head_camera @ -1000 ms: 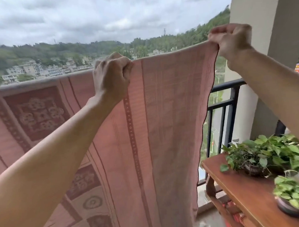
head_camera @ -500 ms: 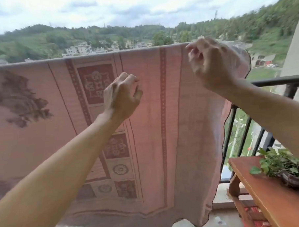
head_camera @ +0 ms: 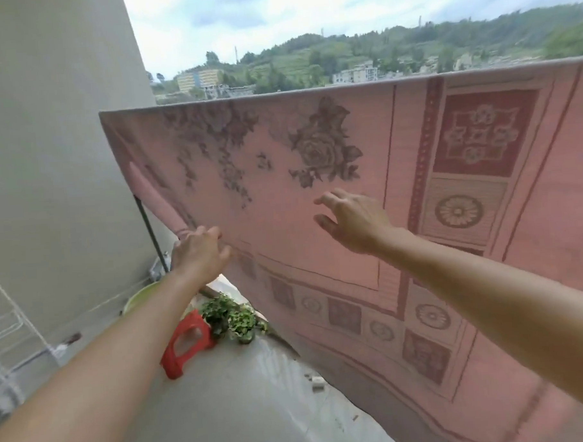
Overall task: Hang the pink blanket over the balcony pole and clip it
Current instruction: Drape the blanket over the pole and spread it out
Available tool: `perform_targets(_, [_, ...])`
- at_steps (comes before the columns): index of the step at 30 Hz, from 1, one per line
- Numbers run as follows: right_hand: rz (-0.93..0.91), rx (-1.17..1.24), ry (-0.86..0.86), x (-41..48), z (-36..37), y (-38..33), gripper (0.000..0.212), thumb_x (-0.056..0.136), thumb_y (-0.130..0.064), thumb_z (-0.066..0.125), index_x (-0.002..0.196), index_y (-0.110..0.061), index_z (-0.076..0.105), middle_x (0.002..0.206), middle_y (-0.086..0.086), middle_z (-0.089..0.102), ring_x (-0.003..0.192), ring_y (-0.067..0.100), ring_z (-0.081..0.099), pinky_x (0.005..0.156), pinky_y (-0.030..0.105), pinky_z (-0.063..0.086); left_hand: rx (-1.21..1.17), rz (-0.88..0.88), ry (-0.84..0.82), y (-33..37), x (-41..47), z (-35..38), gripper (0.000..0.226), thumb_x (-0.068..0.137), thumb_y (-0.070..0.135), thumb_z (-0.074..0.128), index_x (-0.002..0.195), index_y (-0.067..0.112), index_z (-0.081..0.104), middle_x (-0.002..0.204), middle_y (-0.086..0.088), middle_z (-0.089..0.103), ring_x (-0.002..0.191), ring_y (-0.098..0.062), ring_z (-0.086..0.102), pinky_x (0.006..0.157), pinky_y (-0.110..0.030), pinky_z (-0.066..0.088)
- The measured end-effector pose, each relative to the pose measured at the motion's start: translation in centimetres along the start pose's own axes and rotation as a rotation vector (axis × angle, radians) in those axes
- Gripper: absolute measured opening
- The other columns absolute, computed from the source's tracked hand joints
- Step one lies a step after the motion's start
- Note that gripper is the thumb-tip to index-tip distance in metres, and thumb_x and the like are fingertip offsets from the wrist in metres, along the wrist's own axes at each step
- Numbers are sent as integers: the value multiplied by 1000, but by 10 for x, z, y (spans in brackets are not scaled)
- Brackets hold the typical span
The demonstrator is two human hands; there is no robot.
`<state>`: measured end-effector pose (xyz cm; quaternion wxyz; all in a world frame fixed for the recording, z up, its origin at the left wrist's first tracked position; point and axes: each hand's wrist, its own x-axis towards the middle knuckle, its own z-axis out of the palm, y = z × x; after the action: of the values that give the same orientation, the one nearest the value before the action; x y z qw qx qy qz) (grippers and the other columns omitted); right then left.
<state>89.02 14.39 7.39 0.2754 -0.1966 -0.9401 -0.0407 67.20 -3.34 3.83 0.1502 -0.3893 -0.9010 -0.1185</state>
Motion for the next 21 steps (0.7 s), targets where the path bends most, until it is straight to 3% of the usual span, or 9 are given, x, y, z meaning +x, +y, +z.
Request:
perform_targets(6, [-159,6,6,114,91,-85,42,95,-45,44,130,-22,51,129,3,57,115,25,54,90,36,41,50,-208,-30,-157,34,27,37,89,42,51,116,18,59,119,-10,60,107,-31,57,88,-39,44])
perform_targets(11, [-172,73,-17,213,154,-151,43,95,-45,45,130,-22,51,131,3,57,119,25,53,94,39,40,68,-319,-50,-262,81,26,40,91,45,48,116,16,59,123,-10,59,111,-30,56,91,-39,43])
perform_targets(21, [-215,152,-18,384,268,-217,40,96,-44,46,128,-20,54,129,5,58,117,27,54,86,37,44,62,-375,-85,-390,192,66,42,93,42,47,126,17,53,131,-7,53,118,-27,51,96,-39,37])
